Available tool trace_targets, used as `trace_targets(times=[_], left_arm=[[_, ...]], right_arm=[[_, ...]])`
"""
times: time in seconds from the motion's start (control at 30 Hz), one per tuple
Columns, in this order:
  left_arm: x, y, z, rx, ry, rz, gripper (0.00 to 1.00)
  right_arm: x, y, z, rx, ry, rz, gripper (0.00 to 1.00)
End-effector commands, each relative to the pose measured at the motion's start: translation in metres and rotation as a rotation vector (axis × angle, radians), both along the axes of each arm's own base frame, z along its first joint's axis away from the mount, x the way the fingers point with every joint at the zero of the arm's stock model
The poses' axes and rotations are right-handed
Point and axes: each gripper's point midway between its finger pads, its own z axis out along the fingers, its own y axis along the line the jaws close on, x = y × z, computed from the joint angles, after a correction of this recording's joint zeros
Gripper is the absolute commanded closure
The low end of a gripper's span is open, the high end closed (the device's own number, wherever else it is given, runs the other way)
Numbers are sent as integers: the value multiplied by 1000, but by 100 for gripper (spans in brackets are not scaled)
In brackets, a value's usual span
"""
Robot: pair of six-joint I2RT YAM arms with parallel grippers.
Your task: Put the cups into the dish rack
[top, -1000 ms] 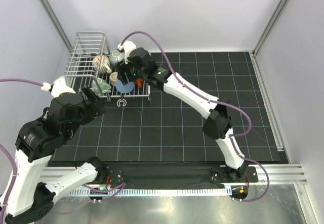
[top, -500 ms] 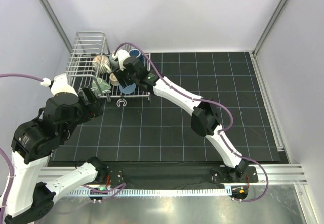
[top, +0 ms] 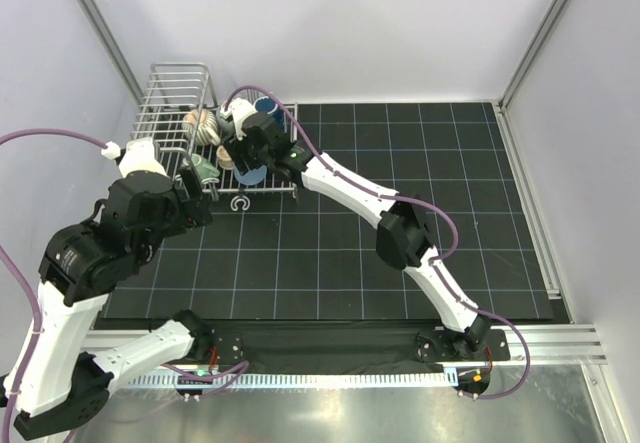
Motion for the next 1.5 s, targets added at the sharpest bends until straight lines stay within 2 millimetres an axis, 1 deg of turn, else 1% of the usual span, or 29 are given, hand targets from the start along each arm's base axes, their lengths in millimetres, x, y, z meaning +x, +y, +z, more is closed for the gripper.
trace_targets(times=[0.0, 0.27, 0.53, 0.57, 0.6, 0.67, 0.7, 0.77, 0.8, 0.87, 0.9, 0.97, 1.0, 1.13, 1.27, 1.3, 1.37, 1.4, 1.47], left_arm=[[7, 2, 10, 22, -39, 2, 9], [3, 6, 9, 30, -39, 5, 8], [0, 8, 10, 29, -42, 6, 8], [0, 8, 10, 27, -43, 7, 8], [0, 8, 11, 25, -44, 6, 8], [0, 8, 11, 25, -44, 4, 7], [0, 8, 10, 26, -42, 6, 7], [-1, 9, 10, 22, -46, 7, 7], [-1, 9, 10, 20, -45, 8, 7], [-2, 9, 10, 19, -45, 6, 7], [-2, 9, 11, 15, -48, 8, 7], [-3, 10, 12, 12, -53, 10, 7], [-3, 10, 13, 10, -55, 10, 7], [-5, 11, 18, -4, -69, 11, 7], [-6, 12, 23, -22, -86, 16, 7], [-6, 12, 25, -27, -91, 18, 7], [-7, 13, 27, -40, -103, 21, 7], [-7, 12, 28, -48, -108, 22, 7], [-7, 10, 30, -71, -119, 23, 6]], right_arm=[[7, 9, 12, 42, -51, -3, 96], [9, 10, -7, 22, -30, -6, 96], [8, 10, -12, 14, -20, -16, 96], [8, 9, -14, 9, -16, -17, 94], [7, 9, -13, 10, -17, -19, 84], [7, 8, -13, 9, -16, -19, 73], [7, 8, -12, 10, -17, -19, 63], [7, 8, -10, 13, -19, -19, 51], [7, 8, -8, 13, -21, -18, 37], [6, 7, -5, 14, -27, -22, 24], [6, 8, -4, 14, -29, -21, 11], [5, 7, 2, 17, -41, -23, 3], [5, 7, 5, 19, -45, -26, 0], [4, 4, 17, 22, -61, -28, 0], [2, -2, 38, 42, -80, -34, 0], [-1, -3, 50, 57, -89, -33, 0], [-4, -6, 60, 68, -93, -31, 0], [-6, -9, 73, 83, -105, -36, 0], [-10, -15, 80, 82, -102, -45, 0]])
